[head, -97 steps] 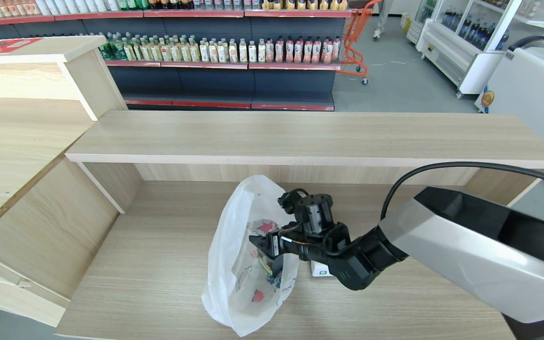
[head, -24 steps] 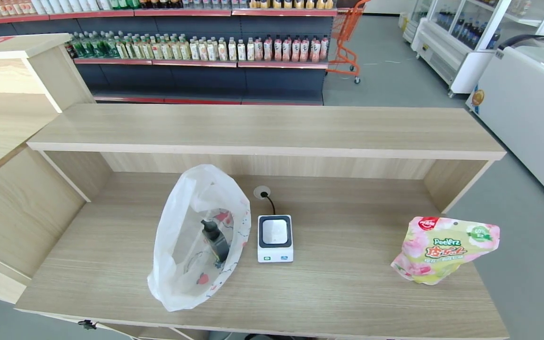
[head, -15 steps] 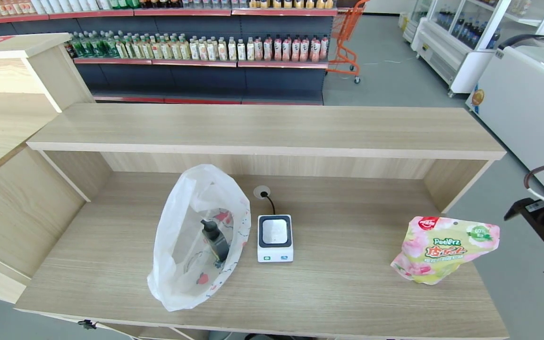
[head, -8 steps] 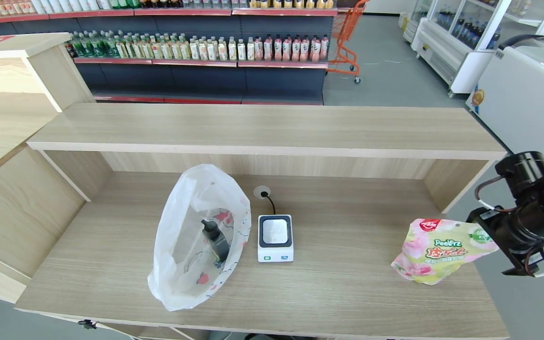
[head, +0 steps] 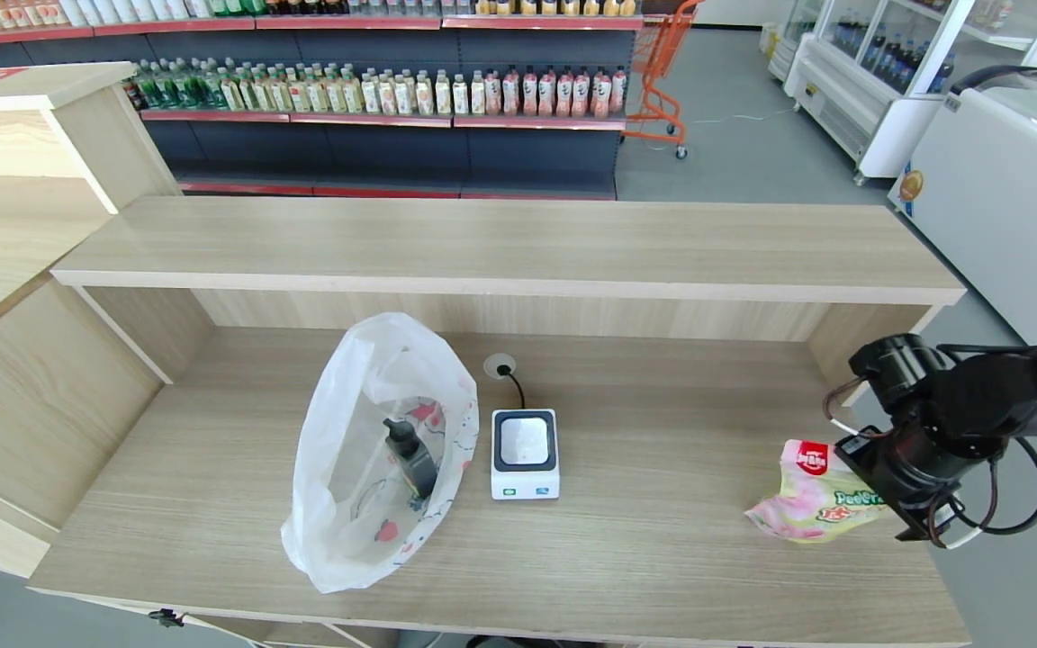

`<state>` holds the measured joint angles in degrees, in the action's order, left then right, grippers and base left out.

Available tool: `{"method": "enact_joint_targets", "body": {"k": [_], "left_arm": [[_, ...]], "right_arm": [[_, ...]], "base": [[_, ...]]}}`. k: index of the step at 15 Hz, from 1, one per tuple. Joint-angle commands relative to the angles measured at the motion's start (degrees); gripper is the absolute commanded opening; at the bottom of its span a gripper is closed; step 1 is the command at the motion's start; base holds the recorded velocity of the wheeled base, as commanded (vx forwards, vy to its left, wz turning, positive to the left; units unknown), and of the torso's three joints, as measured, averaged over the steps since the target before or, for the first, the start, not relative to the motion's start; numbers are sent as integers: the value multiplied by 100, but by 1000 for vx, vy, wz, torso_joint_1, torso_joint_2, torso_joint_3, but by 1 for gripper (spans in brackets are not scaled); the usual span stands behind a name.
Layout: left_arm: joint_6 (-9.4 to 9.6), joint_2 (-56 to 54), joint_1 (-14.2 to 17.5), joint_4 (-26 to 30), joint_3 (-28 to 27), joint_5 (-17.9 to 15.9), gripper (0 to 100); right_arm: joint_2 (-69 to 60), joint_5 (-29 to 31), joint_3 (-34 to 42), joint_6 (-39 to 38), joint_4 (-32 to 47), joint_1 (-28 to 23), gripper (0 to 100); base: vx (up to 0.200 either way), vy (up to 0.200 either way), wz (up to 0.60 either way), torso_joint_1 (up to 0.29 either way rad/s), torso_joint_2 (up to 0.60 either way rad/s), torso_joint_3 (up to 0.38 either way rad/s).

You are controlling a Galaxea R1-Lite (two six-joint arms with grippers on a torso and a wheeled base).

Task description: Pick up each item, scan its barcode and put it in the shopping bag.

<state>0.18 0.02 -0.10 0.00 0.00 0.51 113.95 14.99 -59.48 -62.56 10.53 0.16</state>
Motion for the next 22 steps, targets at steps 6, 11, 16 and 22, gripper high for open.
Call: {"method": "enact_joint_targets", "body": {"k": [6,11,16,22], "left_arm": [[-1,-2,1,0,0,2,100],[-1,-2,1,0,0,2,100],[-1,6,1,0,0,2,100],[-1,-2,1,0,0,2,100]], "right_arm": [[348,469,77,965,-289,353,0],[-804,197,833,2960,-1712,529,0],[-2377,-3284,1914,5325,-3233,2,0],[-2518,-3978,1931,6617,-3215,-69,0]], "base": [[0,0,0,0,0,0],[0,0,0,0,0,0],[0,0,0,0,0,0],[0,0,0,0,0,0]]}}
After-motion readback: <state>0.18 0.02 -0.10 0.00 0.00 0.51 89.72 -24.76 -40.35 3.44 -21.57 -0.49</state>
